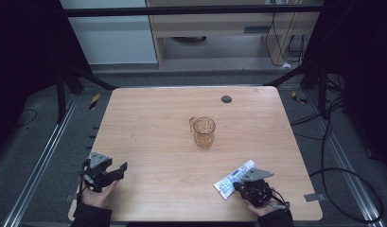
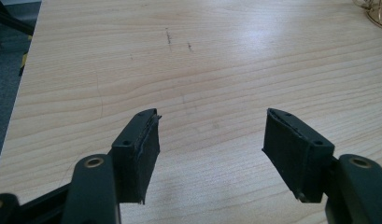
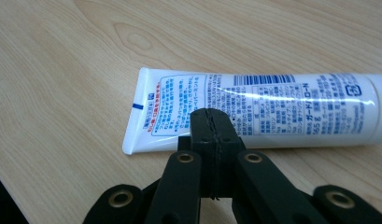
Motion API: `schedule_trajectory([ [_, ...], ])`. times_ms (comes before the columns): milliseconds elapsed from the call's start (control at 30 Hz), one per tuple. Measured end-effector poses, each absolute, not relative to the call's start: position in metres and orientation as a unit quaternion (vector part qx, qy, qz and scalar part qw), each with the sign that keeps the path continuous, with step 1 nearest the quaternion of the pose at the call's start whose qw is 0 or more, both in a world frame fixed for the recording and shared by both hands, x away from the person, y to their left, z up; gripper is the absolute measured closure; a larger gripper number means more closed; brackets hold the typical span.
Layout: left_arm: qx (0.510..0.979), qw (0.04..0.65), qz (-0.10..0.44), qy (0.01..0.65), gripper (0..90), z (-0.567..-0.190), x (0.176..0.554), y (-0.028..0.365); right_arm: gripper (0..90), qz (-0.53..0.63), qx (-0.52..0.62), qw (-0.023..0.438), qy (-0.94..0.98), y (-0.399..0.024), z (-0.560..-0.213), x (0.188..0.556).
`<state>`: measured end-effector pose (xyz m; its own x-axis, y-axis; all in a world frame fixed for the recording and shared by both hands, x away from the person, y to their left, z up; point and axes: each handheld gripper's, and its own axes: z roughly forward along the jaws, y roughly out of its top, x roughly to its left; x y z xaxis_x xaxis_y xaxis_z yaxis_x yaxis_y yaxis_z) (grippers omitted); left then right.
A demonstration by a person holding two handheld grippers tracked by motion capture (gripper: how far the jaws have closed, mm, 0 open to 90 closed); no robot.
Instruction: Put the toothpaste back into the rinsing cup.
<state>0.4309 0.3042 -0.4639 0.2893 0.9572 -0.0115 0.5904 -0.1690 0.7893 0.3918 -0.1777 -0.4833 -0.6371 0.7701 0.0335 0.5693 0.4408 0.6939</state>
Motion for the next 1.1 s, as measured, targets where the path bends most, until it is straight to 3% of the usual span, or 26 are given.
schedule_trajectory([
  [567,0.722,0.355,0.261,0.533,29.8,-0.466,0.433,0.305,90.0,0.353,0.392,0.150,0.836,-0.165,-0.482,0.403],
  [1100,0.724,0.340,0.277,0.532,28.0,-0.469,0.435,0.305,90.0,0.371,0.449,0.218,0.783,-0.200,-0.456,0.440],
])
